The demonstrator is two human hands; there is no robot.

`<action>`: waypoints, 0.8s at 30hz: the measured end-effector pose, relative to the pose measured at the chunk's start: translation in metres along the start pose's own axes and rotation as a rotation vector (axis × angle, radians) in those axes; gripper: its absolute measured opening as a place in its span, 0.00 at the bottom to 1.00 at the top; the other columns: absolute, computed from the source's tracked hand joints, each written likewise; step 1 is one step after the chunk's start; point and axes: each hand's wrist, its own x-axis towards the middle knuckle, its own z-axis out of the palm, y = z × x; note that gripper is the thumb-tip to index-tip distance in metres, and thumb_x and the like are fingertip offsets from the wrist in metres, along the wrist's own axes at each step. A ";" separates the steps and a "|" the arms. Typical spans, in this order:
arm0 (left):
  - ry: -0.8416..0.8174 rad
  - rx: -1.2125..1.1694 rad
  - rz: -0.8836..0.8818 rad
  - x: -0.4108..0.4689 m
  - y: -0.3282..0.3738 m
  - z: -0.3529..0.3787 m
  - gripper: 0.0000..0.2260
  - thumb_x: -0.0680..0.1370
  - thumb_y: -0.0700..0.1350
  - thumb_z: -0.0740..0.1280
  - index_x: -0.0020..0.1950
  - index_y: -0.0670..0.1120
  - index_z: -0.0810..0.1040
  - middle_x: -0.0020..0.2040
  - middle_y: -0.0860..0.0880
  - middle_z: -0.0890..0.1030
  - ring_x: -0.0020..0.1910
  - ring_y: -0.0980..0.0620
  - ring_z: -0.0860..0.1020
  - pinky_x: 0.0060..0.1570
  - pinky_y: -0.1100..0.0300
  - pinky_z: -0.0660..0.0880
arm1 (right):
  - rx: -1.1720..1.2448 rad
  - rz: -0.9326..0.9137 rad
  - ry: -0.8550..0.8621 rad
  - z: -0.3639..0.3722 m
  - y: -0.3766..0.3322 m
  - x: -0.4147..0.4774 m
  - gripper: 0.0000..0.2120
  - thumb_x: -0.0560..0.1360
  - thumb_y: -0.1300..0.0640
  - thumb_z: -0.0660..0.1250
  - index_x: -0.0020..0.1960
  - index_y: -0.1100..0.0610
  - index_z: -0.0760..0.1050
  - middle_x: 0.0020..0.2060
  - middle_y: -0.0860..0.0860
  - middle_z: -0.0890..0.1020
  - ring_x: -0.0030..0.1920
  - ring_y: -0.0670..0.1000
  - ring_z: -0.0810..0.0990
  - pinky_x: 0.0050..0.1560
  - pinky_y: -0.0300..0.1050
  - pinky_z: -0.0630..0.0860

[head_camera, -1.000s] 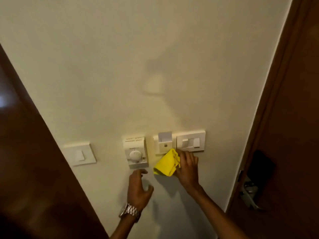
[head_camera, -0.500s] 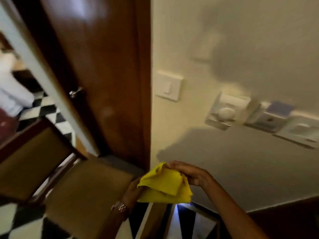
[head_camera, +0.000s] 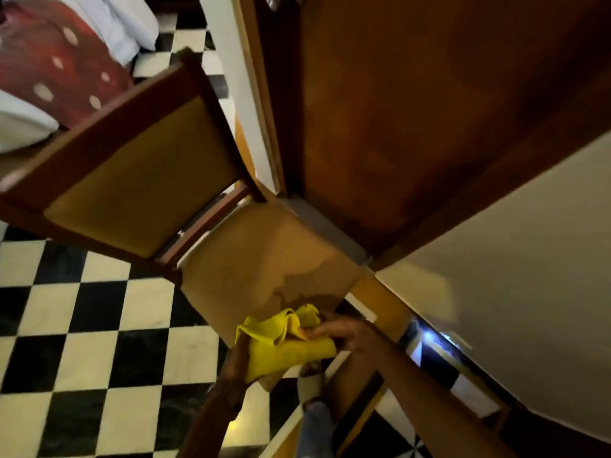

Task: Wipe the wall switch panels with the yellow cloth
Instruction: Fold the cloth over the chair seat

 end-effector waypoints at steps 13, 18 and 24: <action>0.151 0.054 -0.122 0.113 -0.021 0.023 0.13 0.88 0.50 0.61 0.66 0.42 0.74 0.52 0.42 0.79 0.46 0.41 0.80 0.31 0.57 0.84 | -0.128 -0.067 0.556 -0.063 0.006 0.124 0.39 0.72 0.59 0.77 0.77 0.57 0.61 0.73 0.56 0.70 0.71 0.59 0.71 0.65 0.54 0.75; 0.052 -0.228 -0.378 0.106 -0.036 0.016 0.13 0.88 0.51 0.61 0.46 0.47 0.76 0.25 0.48 0.81 0.18 0.56 0.76 0.21 0.66 0.79 | 0.047 0.094 0.638 -0.073 0.001 0.128 0.17 0.74 0.55 0.75 0.58 0.58 0.75 0.52 0.57 0.83 0.40 0.54 0.84 0.23 0.37 0.75; 0.153 -0.665 -0.424 0.103 -0.012 0.019 0.30 0.86 0.66 0.52 0.73 0.42 0.69 0.55 0.34 0.85 0.62 0.42 0.82 0.68 0.50 0.76 | 0.074 -0.069 0.487 -0.041 -0.047 0.120 0.23 0.82 0.47 0.63 0.73 0.53 0.64 0.68 0.57 0.74 0.67 0.59 0.76 0.50 0.51 0.80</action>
